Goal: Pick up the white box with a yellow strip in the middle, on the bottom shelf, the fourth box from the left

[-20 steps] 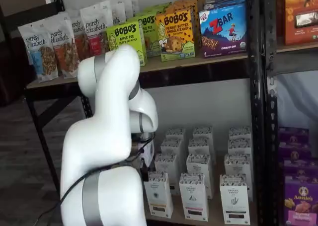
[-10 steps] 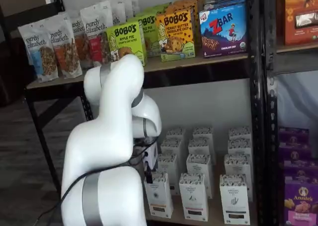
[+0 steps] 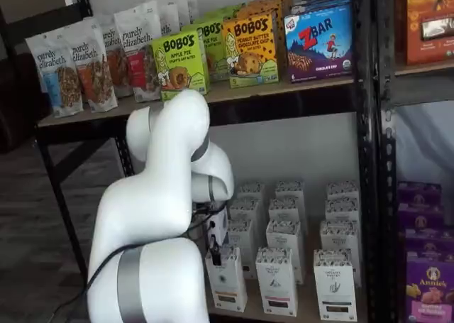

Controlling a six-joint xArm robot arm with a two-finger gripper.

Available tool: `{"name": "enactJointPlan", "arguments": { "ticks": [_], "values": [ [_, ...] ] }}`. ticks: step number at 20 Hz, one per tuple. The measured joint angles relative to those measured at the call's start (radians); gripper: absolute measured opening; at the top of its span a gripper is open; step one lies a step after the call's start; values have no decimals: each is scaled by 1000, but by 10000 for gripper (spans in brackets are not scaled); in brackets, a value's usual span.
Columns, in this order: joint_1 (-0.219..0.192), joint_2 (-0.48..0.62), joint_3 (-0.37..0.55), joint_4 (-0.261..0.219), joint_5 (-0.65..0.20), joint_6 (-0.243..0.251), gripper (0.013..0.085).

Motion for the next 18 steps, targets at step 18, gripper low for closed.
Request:
{"name": "enactJointPlan", "arguments": {
  "ticks": [18],
  "values": [
    [6, 141, -165, -78, 78, 74, 850]
  ]
}}
